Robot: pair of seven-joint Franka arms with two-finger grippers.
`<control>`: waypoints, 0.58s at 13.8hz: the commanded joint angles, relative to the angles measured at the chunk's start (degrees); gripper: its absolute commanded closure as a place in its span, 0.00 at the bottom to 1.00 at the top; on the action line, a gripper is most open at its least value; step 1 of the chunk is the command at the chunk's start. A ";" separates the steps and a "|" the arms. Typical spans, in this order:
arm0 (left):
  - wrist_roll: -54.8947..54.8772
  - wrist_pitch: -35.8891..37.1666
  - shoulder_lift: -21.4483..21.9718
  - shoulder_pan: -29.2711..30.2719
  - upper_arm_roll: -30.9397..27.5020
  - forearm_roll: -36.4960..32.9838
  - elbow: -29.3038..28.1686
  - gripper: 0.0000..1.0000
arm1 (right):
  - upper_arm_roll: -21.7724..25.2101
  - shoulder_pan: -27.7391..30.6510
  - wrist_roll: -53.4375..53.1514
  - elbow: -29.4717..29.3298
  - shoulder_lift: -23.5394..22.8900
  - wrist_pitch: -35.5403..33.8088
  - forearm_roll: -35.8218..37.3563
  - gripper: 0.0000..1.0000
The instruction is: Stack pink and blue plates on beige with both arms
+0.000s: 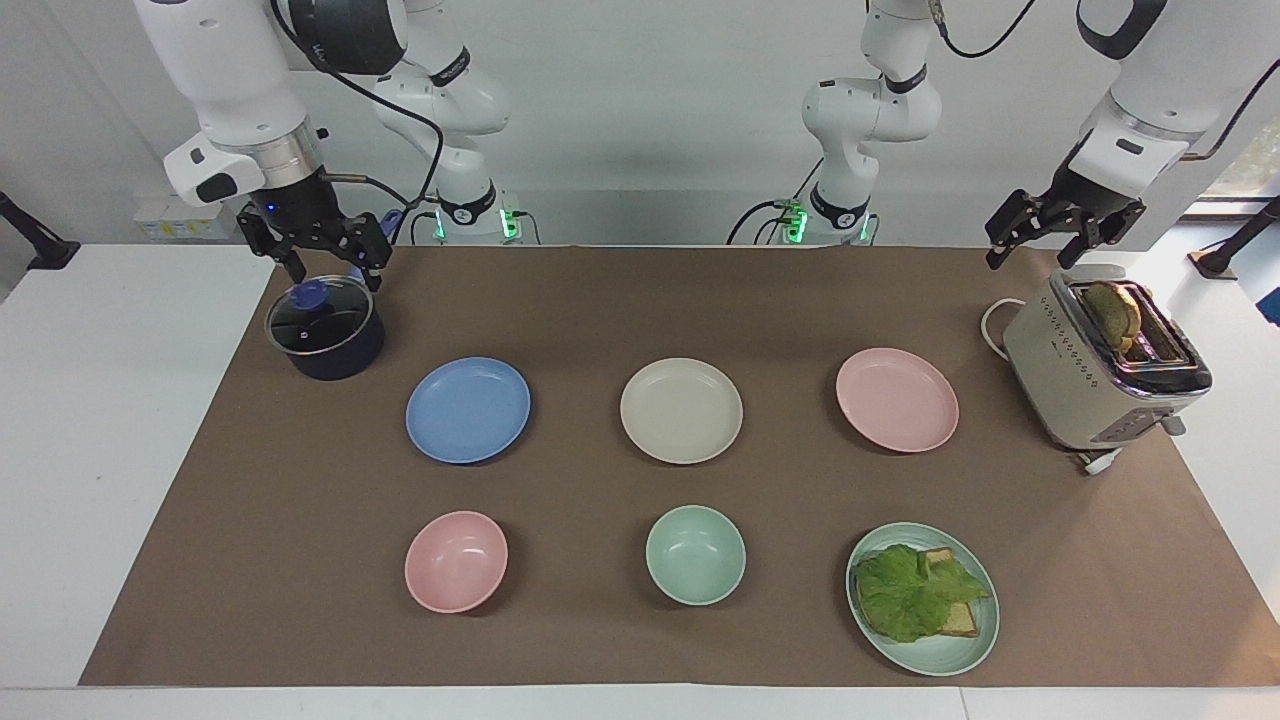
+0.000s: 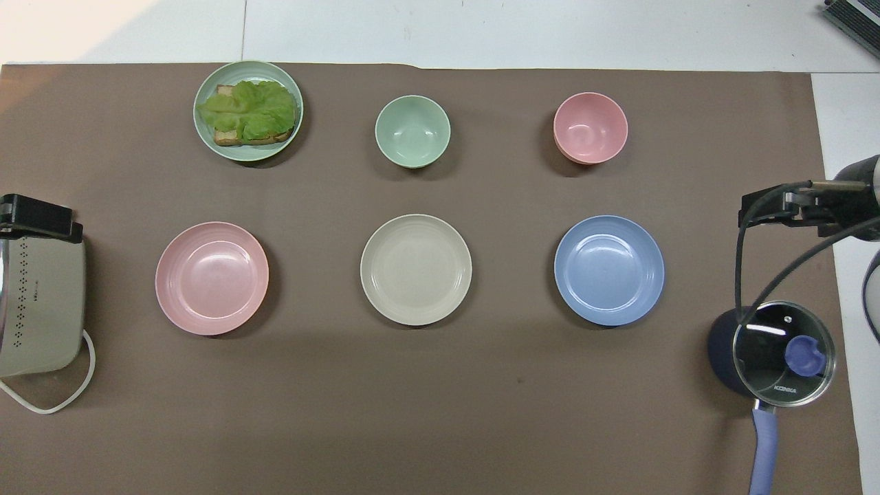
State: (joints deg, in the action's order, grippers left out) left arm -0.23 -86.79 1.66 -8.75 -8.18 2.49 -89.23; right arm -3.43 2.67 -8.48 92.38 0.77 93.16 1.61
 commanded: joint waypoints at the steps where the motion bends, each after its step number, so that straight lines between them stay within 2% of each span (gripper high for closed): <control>1: -0.30 0.48 1.15 -0.31 -0.25 -0.82 -0.85 0.00 | -0.09 0.75 0.03 -0.36 -0.33 -0.79 0.15 0.00; 8: -0.30 0.48 1.15 -0.31 -0.25 -0.82 -0.85 0.00 | 0.09 0.75 -0.31 -0.53 -0.42 -0.79 0.06 0.00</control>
State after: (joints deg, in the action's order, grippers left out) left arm -0.23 -86.79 1.66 -8.75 -8.18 2.49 -89.23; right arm -3.00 2.76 -8.48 92.40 0.76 93.15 1.61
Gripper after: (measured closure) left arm 0.000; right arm 0.000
